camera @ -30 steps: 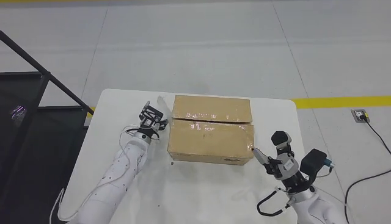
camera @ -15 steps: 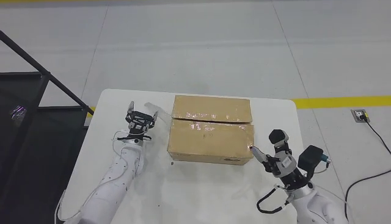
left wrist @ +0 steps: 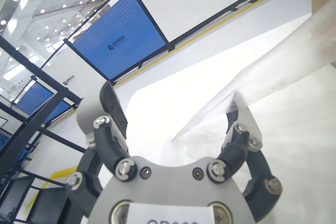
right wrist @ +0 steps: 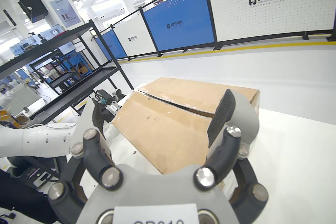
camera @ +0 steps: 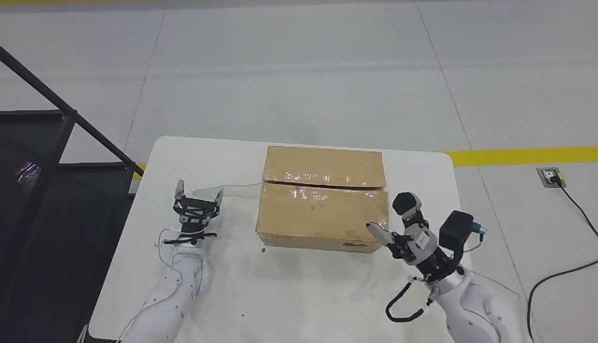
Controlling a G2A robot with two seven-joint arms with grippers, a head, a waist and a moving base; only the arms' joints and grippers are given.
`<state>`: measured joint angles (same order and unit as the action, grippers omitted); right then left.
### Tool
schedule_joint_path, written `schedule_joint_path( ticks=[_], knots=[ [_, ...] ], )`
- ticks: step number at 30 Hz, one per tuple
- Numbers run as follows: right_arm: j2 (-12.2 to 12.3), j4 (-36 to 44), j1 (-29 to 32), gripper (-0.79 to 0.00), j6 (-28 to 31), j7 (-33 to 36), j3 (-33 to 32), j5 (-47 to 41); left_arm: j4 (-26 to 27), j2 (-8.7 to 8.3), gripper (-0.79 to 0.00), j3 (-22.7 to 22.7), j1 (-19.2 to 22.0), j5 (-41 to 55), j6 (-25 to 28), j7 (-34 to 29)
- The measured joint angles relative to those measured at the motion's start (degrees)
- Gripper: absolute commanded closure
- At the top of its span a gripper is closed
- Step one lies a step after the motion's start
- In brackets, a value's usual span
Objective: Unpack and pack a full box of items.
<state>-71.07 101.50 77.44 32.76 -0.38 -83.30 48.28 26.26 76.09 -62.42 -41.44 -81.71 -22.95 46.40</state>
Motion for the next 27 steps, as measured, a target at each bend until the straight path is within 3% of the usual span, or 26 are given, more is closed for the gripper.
schedule_joint_path(
  ticks=[2, 9, 12, 17, 23, 27],
  knots=[
    [0.06, -0.25, -0.36, -0.785, -0.03, 3.42, -0.14, -3.03, 1.84, -0.42, -0.785, -0.75, -1.65, -0.01, -0.46, -0.12],
    [0.03, -0.16, -0.30, -0.785, -0.53, 2.10, -0.19, -2.38, 8.58, -1.73, -0.785, -3.03, -6.80, -1.44, -1.52, -2.11],
    [-0.05, -1.06, -1.30, -0.785, -2.95, 3.26, -0.80, -7.13, 11.80, -2.26, -0.785, -3.95, -8.85, -2.48, -1.67, -3.42],
    [0.29, -7.16, -7.02, -0.785, -5.58, 12.05, -2.52, -17.13, 16.65, -3.19, -0.785, -5.32, -11.86, -5.50, -1.05, -6.62],
    [0.23, -16.38, -14.50, -0.785, -9.92, 18.45, -0.67, -18.98, 20.53, -3.91, -0.785, -5.59, -13.78, -10.88, -0.08, -11.49],
    [0.06, -22.83, -18.80, -0.785, -8.56, 22.35, 1.18, -22.22, 23.28, -4.08, -0.785, -6.04, -15.04, -12.54, -0.27, -13.20]
  ],
)
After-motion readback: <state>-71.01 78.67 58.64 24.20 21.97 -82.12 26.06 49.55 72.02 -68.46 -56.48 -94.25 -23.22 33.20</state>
